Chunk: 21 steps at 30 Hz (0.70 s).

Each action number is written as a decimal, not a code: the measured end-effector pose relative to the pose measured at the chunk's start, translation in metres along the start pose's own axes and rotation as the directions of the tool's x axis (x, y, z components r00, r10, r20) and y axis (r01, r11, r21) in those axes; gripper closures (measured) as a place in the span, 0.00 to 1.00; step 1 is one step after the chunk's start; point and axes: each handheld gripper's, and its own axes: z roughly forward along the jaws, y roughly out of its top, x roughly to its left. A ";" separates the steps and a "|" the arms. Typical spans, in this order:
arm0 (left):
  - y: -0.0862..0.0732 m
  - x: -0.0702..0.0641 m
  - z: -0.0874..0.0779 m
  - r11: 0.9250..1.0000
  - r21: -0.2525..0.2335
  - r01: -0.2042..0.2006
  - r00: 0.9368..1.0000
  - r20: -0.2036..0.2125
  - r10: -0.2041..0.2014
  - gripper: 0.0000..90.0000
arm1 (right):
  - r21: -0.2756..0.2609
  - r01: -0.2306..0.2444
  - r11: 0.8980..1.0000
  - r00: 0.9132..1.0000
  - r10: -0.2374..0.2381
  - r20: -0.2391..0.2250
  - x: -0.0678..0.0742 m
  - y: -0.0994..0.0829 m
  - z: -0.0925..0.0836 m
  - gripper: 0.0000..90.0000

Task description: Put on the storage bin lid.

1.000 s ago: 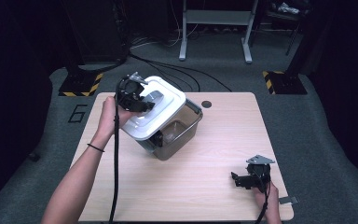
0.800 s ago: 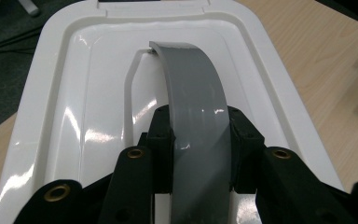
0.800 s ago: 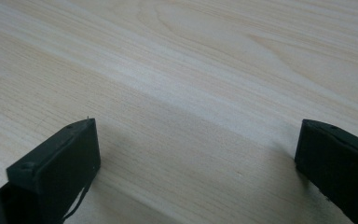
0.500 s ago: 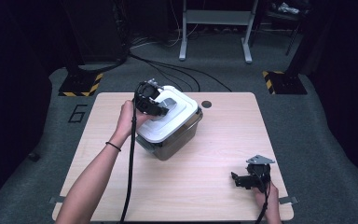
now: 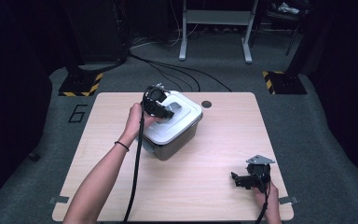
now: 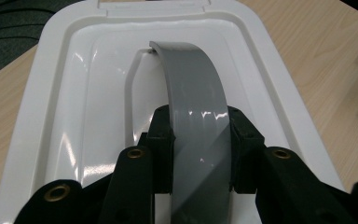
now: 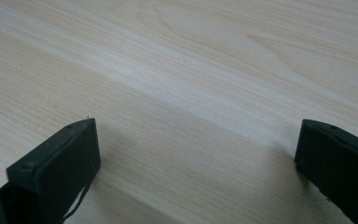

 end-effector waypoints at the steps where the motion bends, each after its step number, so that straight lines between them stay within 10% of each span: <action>1: 0.000 0.000 0.001 1.000 -0.002 0.001 1.000 -0.002 -0.001 0.75 | 0.000 -0.001 1.000 1.000 0.001 0.002 0.000 0.000 0.000 0.00; 21: -0.004 -0.001 0.005 1.000 0.014 -0.004 1.000 -0.005 0.004 0.68 | 0.004 -0.001 1.000 1.000 0.001 -0.002 0.000 0.000 0.000 0.00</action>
